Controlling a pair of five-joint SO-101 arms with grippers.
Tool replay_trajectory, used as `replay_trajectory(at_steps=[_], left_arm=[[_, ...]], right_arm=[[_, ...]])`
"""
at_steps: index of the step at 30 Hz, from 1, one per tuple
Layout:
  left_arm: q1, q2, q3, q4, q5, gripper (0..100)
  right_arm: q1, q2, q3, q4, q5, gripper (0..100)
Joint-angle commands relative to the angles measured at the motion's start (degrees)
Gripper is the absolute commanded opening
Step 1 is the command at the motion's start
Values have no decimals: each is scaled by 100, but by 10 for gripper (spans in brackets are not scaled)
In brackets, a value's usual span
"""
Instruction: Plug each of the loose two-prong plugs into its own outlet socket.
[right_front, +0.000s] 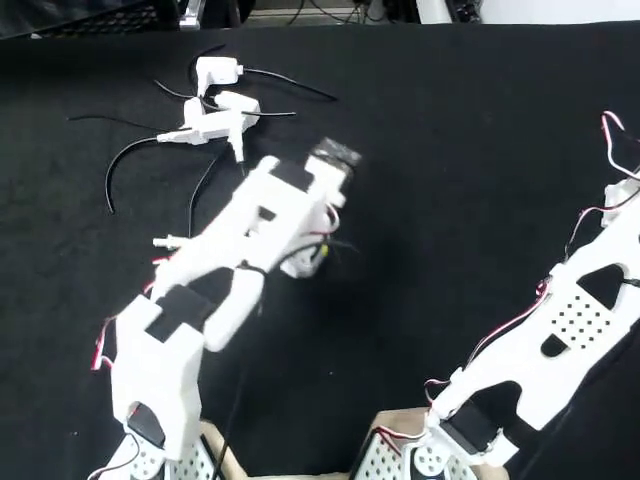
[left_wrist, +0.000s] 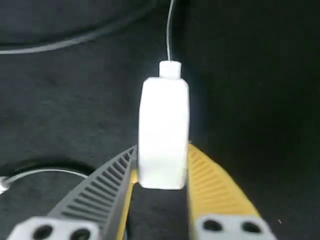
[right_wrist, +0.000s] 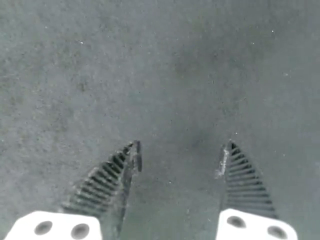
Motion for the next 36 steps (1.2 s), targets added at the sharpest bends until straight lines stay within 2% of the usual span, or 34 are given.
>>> replay_trajectory(at_steps=[1, 12, 17, 21, 25, 31, 36], left_arm=[[215, -88, 31, -70, -26, 240], [418, -114, -207, -44, -62, 250], [716, -114, -602, -26, -62, 248], [804, -114, -1121, 440, -62, 246], [295, -114, -2185, 1169, -70, 246], [-840, -114, -4541, 2505, -35, 246], [-2149, -413, -4690, 2497, 193, 245]], right_arm=[[88, -22, -268, 167, 35, 254], [26, 57, -251, 167, 35, 254], [26, 57, -259, 167, 35, 254], [26, 57, -259, 167, 35, 254], [26, 57, -242, 167, 35, 254], [-97, 338, -251, 167, 35, 254], [-334, 857, -259, 167, 35, 254]])
